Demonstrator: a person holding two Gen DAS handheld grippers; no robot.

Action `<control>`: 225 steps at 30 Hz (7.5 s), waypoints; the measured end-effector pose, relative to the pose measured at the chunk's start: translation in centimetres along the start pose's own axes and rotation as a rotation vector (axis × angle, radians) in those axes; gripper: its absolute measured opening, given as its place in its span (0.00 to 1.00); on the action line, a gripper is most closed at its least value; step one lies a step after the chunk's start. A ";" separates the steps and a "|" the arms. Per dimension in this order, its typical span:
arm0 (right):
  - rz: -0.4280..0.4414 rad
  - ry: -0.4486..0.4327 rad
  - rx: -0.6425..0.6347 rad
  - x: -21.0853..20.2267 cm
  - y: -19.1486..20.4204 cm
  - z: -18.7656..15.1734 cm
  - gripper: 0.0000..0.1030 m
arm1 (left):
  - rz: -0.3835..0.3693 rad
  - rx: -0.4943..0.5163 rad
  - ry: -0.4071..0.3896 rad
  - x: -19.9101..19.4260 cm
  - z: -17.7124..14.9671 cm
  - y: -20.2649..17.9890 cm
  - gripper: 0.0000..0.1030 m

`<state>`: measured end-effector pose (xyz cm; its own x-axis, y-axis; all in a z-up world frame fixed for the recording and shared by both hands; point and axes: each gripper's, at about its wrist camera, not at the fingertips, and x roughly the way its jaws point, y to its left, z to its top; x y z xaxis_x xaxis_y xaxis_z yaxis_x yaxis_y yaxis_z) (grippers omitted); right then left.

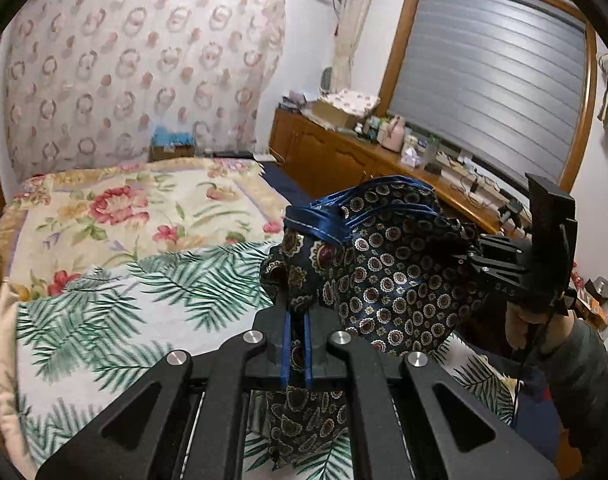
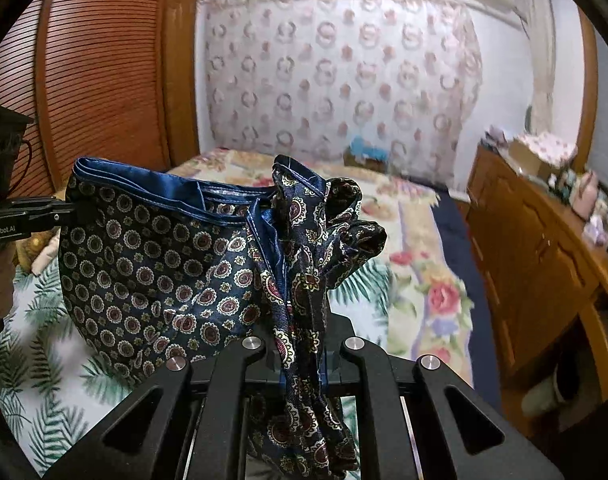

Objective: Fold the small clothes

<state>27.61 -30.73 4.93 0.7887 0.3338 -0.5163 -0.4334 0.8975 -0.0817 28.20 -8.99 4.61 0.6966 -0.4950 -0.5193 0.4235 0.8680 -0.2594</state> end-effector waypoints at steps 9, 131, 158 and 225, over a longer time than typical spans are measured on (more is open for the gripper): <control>0.071 -0.081 -0.100 -0.1 4.6 2.2 0.10 | 0.095 -0.033 -0.107 -7.5 -0.6 2.6 0.05; 0.376 -0.073 -0.123 3.0 6.1 2.4 0.65 | 0.602 -0.130 -0.121 -17.6 -11.7 7.0 0.85; 0.103 -0.198 0.077 -18.3 2.7 -8.2 0.85 | 0.497 -0.040 -0.183 -18.4 -9.9 -6.3 0.85; -0.008 -0.264 0.137 -20.0 3.3 -10.1 0.87 | 0.514 -0.032 -0.237 -19.5 -10.3 -7.9 0.85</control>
<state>6.01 -37.39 6.41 0.8857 0.3744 -0.2745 -0.3785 0.9247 0.0402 5.33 -5.79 8.39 0.9211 -0.0010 -0.3892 -0.0191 0.9987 -0.0479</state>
